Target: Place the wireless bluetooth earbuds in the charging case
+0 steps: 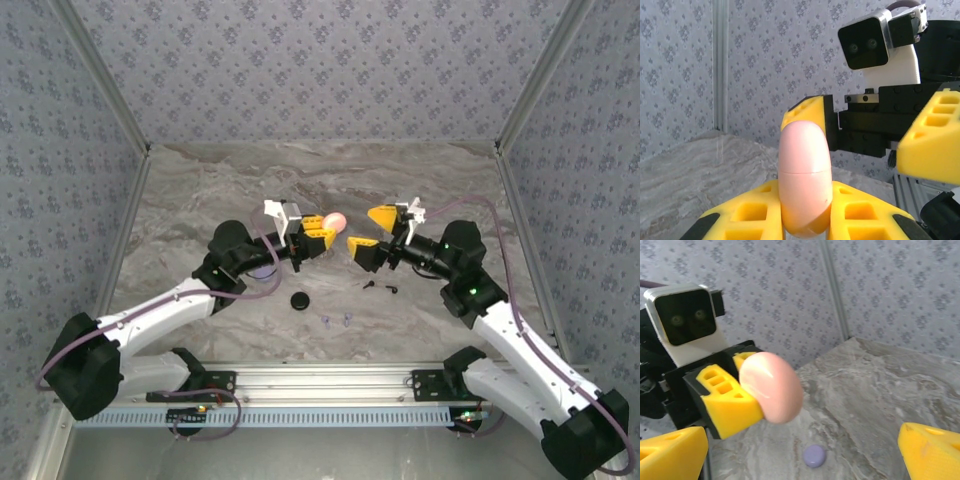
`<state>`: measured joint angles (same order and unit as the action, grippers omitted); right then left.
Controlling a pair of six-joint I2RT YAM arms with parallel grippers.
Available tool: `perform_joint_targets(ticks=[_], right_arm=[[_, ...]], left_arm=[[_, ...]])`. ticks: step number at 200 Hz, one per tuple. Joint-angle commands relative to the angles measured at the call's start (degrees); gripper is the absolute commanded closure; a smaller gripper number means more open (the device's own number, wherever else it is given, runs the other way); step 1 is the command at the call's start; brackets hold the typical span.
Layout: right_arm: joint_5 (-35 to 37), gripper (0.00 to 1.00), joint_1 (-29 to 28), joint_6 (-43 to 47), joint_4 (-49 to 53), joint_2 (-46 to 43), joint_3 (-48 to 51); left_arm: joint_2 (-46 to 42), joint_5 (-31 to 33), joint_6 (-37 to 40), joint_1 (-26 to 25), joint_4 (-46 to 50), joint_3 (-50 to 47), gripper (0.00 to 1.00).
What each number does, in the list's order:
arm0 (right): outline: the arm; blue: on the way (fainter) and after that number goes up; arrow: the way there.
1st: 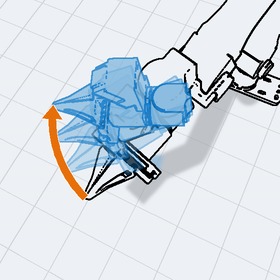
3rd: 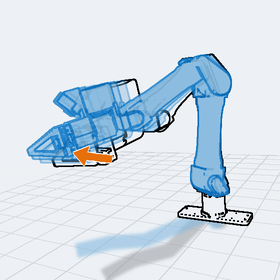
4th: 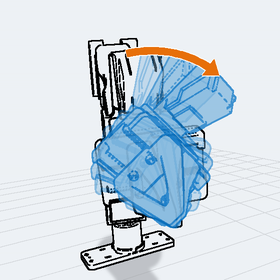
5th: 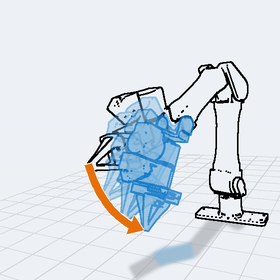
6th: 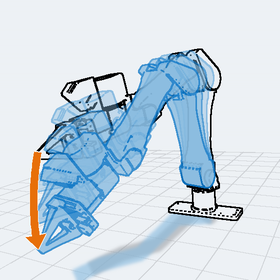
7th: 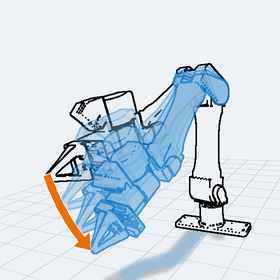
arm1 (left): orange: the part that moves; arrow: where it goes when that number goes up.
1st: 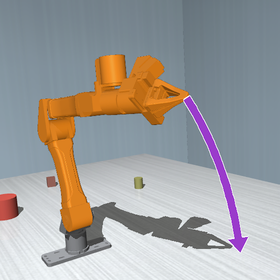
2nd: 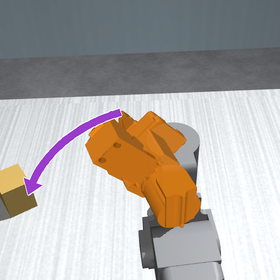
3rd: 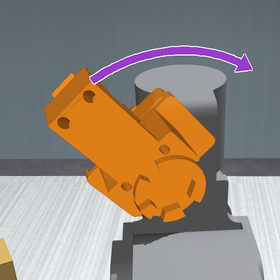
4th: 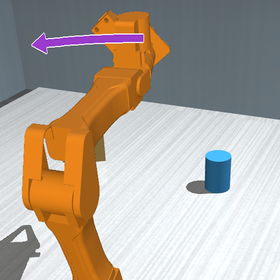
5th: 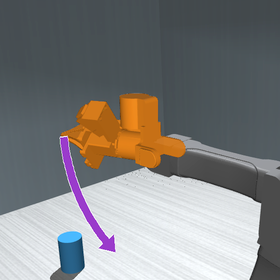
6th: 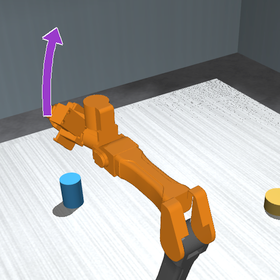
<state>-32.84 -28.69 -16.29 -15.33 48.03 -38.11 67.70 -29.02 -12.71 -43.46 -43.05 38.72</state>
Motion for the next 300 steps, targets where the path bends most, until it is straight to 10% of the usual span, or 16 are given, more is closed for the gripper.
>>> perform_joint_targets(ticks=[1,107,245,300], right_arm=[[-1.50,0.00,-1.44,-0.19,-2.17,1.15,-2.85],[2.43,0.24,-0.09,-2.91,-0.23,8.17,-8.18],[1.98,0.26,2.56,-4.71,3.75,10.56,-12.33],[11.80,0.26,4.33,-3.89,24.15,1.05,-12.47]], left_arm=[[-0.95,0.89,1.94,-0.81,-4.53,0.21,1.00],[-1.26,-0.05,2.11,-1.01,-3.81,0.18,1.00],[-1.49,0.82,2.78,-1.10,-3.45,-0.56,1.00],[-4.94,4.79,3.70,-1.10,-1.40,-4.01,1.00]])
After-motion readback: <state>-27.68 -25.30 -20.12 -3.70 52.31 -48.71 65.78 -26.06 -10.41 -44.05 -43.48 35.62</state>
